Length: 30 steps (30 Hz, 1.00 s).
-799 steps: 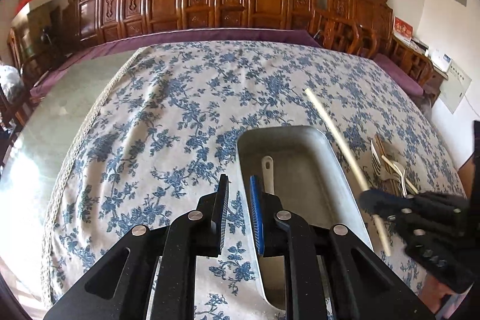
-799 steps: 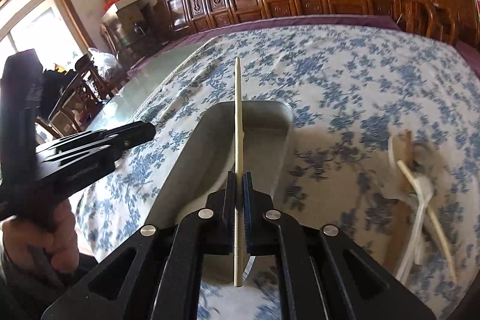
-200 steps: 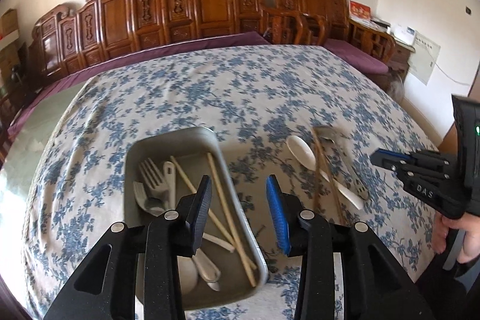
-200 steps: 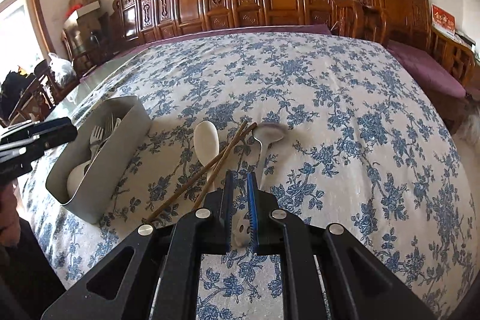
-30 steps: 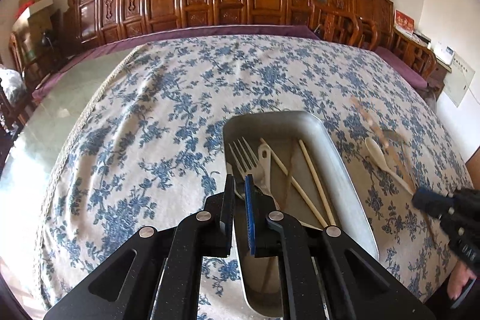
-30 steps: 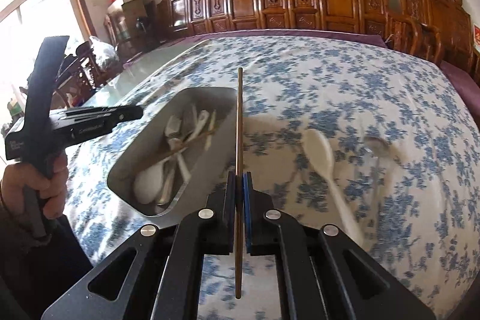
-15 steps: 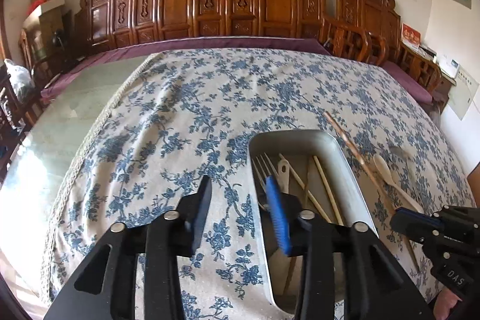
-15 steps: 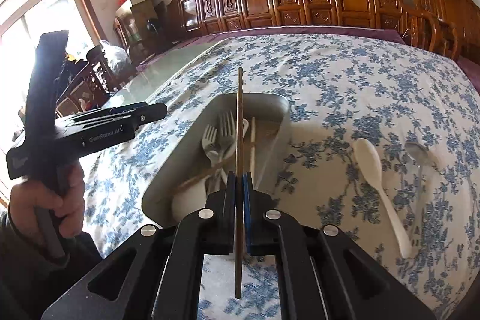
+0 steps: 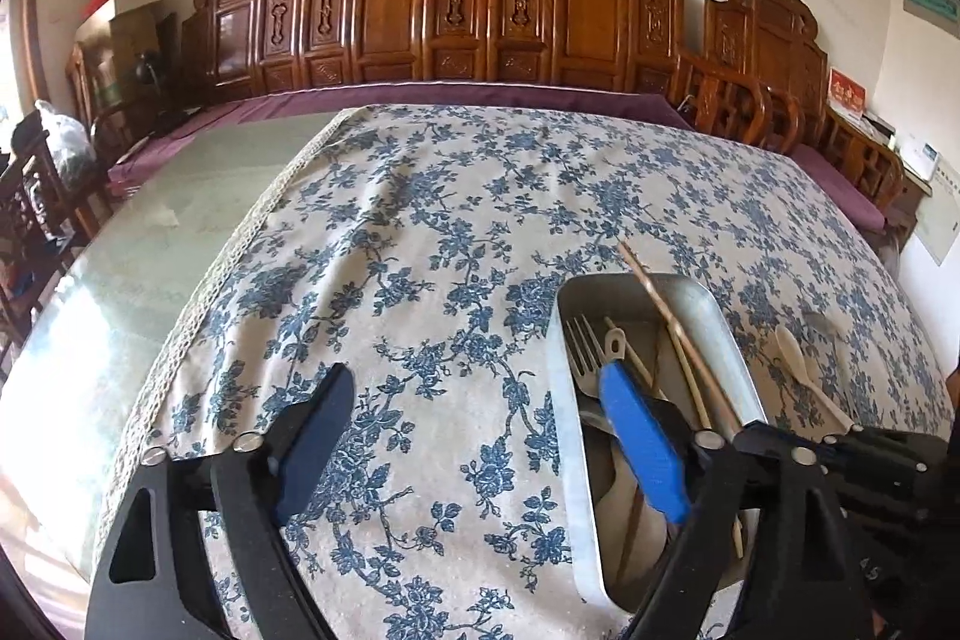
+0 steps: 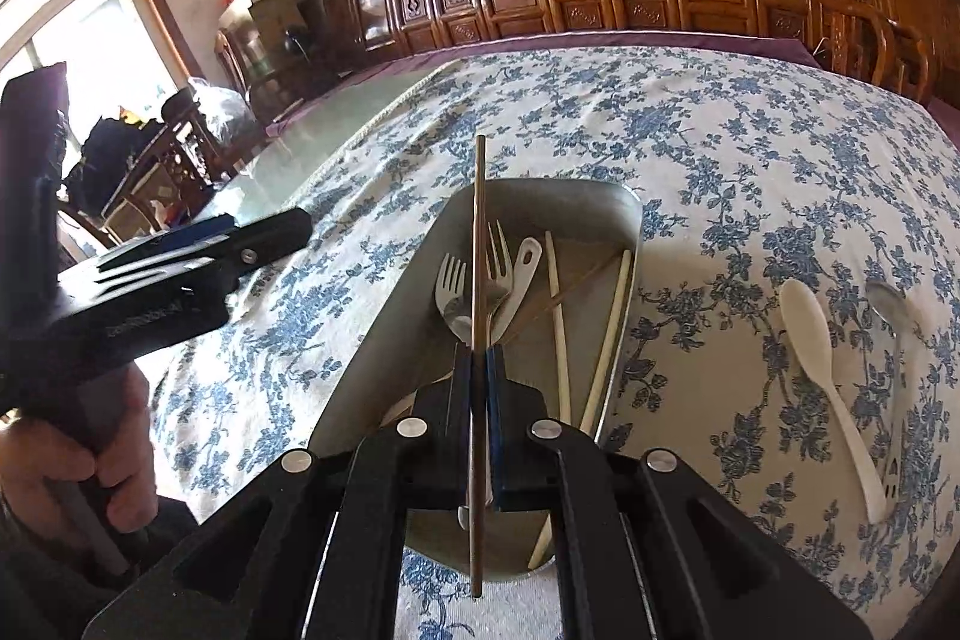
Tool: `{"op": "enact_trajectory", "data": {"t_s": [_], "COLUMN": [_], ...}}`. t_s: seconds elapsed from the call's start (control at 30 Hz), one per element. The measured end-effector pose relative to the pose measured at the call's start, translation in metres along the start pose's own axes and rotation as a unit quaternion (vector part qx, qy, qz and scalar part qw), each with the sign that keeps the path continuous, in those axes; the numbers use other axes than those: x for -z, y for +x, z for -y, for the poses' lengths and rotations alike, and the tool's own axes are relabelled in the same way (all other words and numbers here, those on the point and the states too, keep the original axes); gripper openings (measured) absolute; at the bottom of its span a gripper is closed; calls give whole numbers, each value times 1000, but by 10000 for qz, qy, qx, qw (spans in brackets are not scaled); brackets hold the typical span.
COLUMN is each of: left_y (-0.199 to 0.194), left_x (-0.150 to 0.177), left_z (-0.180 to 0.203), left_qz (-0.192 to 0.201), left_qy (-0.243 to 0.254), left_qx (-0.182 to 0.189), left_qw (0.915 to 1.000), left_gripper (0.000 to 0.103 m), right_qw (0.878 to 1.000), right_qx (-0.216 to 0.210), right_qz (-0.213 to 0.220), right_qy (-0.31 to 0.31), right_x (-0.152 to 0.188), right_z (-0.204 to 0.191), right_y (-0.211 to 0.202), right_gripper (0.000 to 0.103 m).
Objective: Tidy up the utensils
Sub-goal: 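Lower the chopstick into the grey tray and open the right tool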
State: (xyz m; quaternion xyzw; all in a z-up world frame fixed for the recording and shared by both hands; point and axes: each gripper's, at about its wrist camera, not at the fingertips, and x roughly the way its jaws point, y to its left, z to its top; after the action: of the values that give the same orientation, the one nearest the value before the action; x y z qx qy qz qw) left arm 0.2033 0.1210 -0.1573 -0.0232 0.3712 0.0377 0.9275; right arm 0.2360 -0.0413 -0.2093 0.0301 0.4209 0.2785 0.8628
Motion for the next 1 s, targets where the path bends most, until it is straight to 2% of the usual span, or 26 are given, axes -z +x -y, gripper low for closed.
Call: {"op": "enact_trajectory", "data": {"t_s": [0.3, 0.47, 0.63, 0.83, 1.0], "left_y": [0, 1, 1, -1, -1], "left_x": [-1, -1, -1, -2, 0], "left_z": [1, 5, 16, 44, 69], "left_qz": [-4, -6, -2, 32, 38], "left_qy": [20, 43, 92, 271, 470], "left_qx": [-38, -6, 88, 290, 436], "left_qw": [10000, 10000, 9999, 9992, 9979], "left_gripper": [83, 83, 83, 83, 83], "right_qw": [9995, 9999, 9998, 9972, 9941], "right_qx": [8, -69, -80, 353, 812], "right_qz": [-216, -44, 194, 396, 451], "right_qy": [233, 125, -59, -534, -560], "right_x": [8, 7, 1, -2, -4], "right_z": [9, 11, 16, 43, 82], "right_y": [23, 16, -8, -49, -72], "right_gripper": [8, 9, 9, 9, 9]}}
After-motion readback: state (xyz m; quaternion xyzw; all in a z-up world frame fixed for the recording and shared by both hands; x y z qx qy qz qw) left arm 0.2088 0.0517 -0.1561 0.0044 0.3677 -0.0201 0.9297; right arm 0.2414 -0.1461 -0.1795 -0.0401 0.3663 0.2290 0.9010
